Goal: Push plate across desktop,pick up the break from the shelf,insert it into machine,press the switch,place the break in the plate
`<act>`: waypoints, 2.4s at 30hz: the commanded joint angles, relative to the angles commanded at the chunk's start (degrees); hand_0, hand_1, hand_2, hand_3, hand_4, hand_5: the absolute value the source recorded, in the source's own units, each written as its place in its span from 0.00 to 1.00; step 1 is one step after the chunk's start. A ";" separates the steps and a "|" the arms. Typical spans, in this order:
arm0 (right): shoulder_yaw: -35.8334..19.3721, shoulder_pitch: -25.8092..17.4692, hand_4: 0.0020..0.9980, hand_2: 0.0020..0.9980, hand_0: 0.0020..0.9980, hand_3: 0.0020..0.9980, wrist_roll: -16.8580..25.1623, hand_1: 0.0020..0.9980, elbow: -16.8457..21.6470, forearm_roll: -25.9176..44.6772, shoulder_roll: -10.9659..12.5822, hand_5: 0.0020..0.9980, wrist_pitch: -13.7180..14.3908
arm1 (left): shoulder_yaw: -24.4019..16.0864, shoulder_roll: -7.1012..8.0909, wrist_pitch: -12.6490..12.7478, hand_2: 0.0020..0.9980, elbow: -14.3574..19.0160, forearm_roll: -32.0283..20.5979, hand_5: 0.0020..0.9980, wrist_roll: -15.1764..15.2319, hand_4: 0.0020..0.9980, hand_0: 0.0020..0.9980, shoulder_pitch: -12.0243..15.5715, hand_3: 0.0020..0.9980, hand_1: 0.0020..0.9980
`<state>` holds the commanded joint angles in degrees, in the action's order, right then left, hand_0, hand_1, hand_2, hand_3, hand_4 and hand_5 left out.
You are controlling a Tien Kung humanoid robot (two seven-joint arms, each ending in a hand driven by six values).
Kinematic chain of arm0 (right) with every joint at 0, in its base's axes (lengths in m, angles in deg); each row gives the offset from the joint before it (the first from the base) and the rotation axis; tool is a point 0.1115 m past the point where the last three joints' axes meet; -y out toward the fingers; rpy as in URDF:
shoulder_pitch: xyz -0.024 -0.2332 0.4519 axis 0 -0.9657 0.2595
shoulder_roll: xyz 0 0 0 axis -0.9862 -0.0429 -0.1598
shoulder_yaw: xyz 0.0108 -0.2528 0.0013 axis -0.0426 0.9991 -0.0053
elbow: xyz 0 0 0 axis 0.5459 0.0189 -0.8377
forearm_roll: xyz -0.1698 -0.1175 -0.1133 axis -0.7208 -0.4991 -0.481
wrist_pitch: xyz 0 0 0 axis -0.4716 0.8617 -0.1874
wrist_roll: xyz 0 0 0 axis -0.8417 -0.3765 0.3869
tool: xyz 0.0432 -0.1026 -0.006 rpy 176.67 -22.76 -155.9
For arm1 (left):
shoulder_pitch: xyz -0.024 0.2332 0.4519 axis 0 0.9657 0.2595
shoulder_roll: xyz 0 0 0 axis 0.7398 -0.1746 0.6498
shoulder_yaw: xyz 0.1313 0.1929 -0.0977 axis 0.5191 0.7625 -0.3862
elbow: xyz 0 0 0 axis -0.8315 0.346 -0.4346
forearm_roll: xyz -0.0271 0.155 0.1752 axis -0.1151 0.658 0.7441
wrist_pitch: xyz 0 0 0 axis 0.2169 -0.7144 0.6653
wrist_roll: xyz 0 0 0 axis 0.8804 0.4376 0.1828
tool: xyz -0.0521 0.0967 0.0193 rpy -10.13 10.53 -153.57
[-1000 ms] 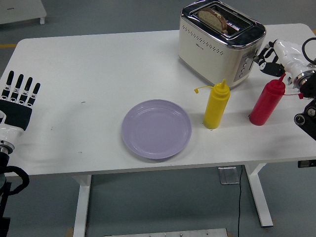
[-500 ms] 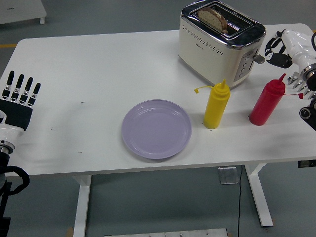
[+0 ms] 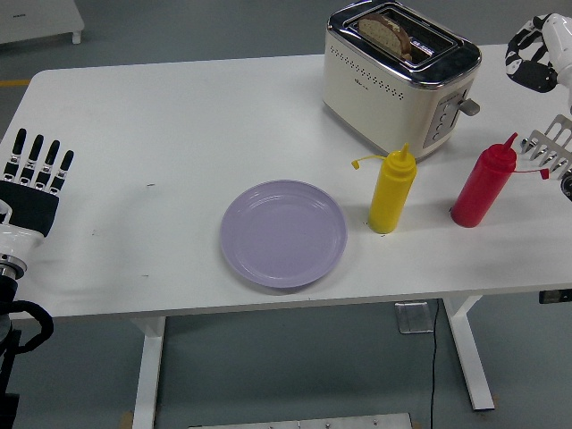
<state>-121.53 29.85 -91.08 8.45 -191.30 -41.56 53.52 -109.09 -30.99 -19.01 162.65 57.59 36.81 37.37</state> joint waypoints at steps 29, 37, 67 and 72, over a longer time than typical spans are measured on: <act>6.09 12.91 0.80 0.89 0.85 0.95 -2.53 0.81 2.44 12.85 -5.12 0.53 -6.72 | 0.04 0.17 0.04 0.95 -0.07 0.01 1.00 0.03 0.60 0.81 0.31 0.84 0.87; 9.22 18.61 0.82 0.88 0.84 0.92 -5.64 0.81 -3.50 13.28 -9.03 0.54 -10.24 | -0.04 0.29 0.04 0.95 -0.08 0.00 1.00 0.04 0.60 0.82 0.18 0.84 0.87; 16.73 28.77 0.82 0.77 0.72 0.84 -8.21 0.74 -24.23 10.82 -20.94 0.52 -13.46 | 0.18 0.52 0.00 0.96 -0.20 -0.07 1.00 0.09 0.61 0.82 -0.11 0.84 0.87; 17.90 30.10 0.81 0.73 0.66 0.81 -8.22 0.70 -27.59 10.41 -22.46 0.50 -13.55 | 0.11 0.57 0.00 0.96 -0.23 -0.08 1.00 0.10 0.61 0.82 -0.18 0.84 0.87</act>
<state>-103.63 59.95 -99.30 -19.14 -180.89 -64.02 39.97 -108.98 -30.42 -19.02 162.42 57.51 36.91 37.19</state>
